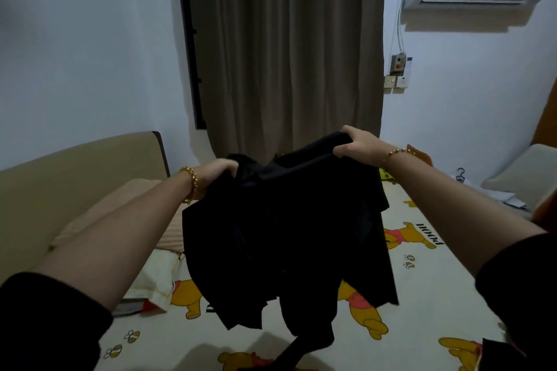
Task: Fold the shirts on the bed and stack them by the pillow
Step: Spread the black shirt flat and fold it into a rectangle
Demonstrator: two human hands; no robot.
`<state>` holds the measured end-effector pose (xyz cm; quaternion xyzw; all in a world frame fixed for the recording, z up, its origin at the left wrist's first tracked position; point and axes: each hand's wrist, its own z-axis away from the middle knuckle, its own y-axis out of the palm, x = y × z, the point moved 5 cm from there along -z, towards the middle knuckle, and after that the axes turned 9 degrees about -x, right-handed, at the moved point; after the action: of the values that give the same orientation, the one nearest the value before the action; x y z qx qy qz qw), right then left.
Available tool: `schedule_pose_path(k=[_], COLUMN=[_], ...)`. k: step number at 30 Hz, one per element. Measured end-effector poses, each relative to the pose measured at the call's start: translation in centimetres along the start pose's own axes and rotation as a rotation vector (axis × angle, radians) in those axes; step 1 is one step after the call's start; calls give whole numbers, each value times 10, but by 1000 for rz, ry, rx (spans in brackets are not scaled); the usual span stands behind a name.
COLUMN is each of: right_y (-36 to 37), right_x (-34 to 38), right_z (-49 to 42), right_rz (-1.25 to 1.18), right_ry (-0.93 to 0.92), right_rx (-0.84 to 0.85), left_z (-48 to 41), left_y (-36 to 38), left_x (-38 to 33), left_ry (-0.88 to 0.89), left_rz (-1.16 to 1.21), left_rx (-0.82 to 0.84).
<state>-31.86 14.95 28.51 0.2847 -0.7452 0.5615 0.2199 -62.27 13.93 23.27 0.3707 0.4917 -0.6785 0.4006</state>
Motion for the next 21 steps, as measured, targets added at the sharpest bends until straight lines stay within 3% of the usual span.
schedule_pose_path(k=[3, 5, 8, 10, 12, 14, 19, 21], right_y=[1, 4, 10, 11, 8, 4, 1, 7], right_x=[1, 3, 4, 5, 6, 2, -26, -32], right_z=[0, 0, -2, -2, 0, 0, 0, 3], right_rz=[34, 197, 585, 702, 757, 784, 661, 553], right_ry=[-27, -85, -232, -276, -260, -218, -53, -21], right_rx=[29, 10, -105, -207, -286, -319, -310, -291], left_z=[0, -5, -11, -10, -6, -5, -16, -22], left_y=[1, 2, 3, 2, 0, -5, -34, -39], left_x=[-5, -9, -17, -25, -31, -34, -29, -26], left_ry=[63, 191, 377, 467, 532, 527, 501, 490], left_rz=[-49, -424, -1076, -1313, -1309, -1246, -1009, -862], left_rx=[66, 23, -206, -457, -669, -780, -859, -793])
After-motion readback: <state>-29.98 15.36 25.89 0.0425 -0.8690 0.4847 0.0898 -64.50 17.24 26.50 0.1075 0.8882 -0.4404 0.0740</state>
